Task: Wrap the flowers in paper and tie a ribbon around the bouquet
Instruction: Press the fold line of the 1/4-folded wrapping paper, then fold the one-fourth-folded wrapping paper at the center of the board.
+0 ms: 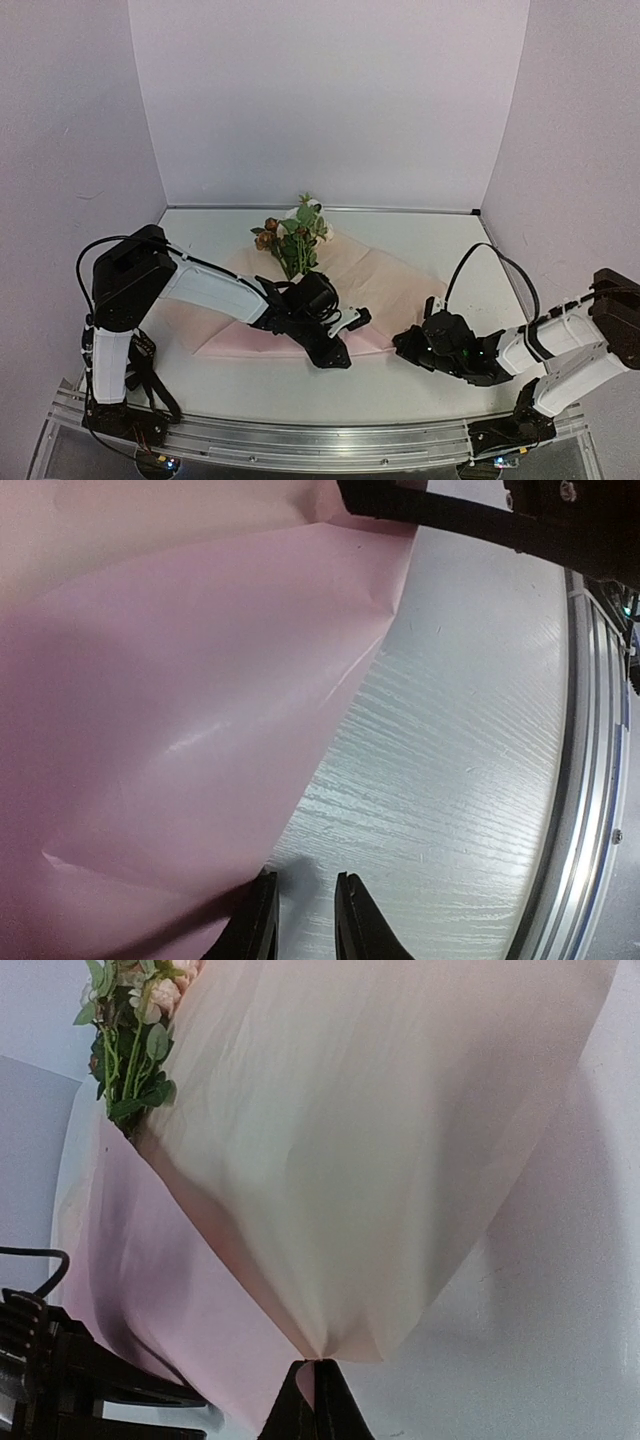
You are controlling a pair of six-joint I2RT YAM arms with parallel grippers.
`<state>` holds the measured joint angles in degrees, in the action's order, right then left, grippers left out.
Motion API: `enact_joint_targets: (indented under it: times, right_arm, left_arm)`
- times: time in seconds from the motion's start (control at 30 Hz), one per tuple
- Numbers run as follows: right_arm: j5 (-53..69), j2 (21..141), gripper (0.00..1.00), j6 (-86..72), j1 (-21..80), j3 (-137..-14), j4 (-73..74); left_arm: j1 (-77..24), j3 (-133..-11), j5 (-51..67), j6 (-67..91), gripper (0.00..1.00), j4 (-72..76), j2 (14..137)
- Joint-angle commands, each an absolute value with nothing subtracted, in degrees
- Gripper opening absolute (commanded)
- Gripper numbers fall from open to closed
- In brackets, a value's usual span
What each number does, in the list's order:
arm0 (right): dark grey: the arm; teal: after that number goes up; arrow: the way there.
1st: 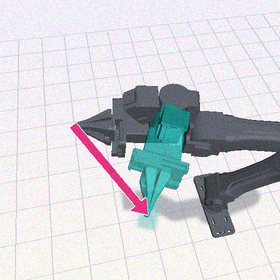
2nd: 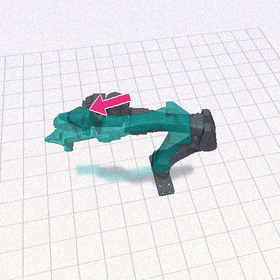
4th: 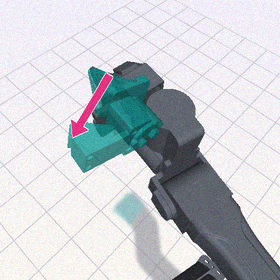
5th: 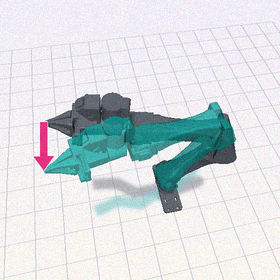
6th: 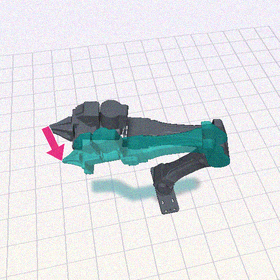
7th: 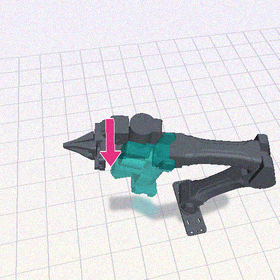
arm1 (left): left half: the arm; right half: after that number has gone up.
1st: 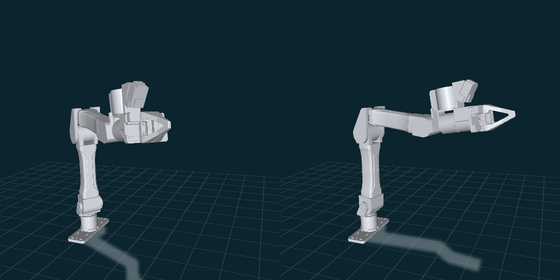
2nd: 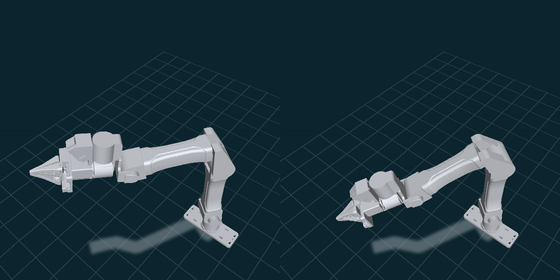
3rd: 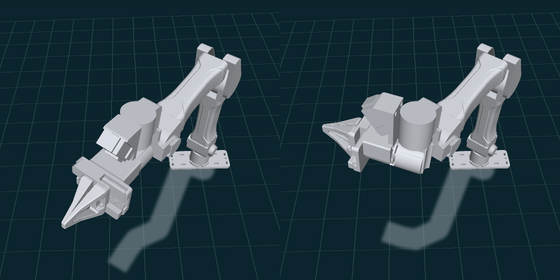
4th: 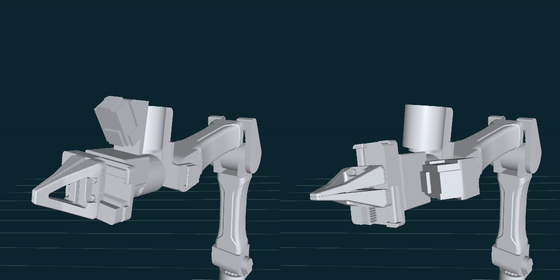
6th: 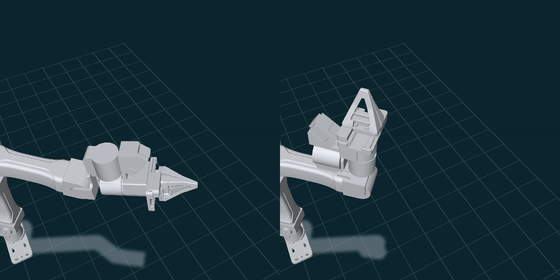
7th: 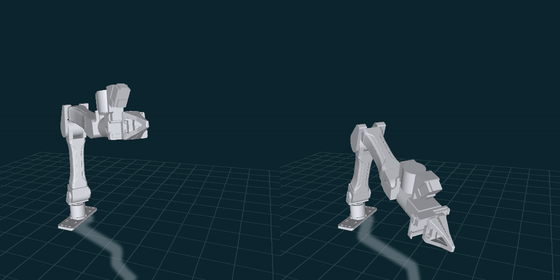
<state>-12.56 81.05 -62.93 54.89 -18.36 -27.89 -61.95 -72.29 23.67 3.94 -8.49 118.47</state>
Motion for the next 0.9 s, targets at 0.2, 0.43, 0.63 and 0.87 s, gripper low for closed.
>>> enact_joint_targets:
  times: [0.2,0.43,0.63,0.87]
  right_arm:
    - [-9.4,69.8,0.00,-44.5,55.3,-24.1,-9.4]
    - [-9.7,69.8,0.00,-43.4,55.8,-23.2,-7.1]
    - [-11.6,69.3,0.00,-43.4,56.0,-21.7,-7.5]
    - [-10.9,70.2,0.00,-42.5,56.2,-22.2,-8.1]
  left_arm:
    - [-60.8,-73.3,29.8,6.6,0.22,-5.9,115.7]
    - [-58.5,-74.3,37.5,9.1,0.24,-3.5,113.4]
    - [-57.1,-75.6,37.2,8.6,0.25,-4.7,115.6]
    - [-57.2,-81.1,30.6,7.6,0.26,-8.3,122.1]
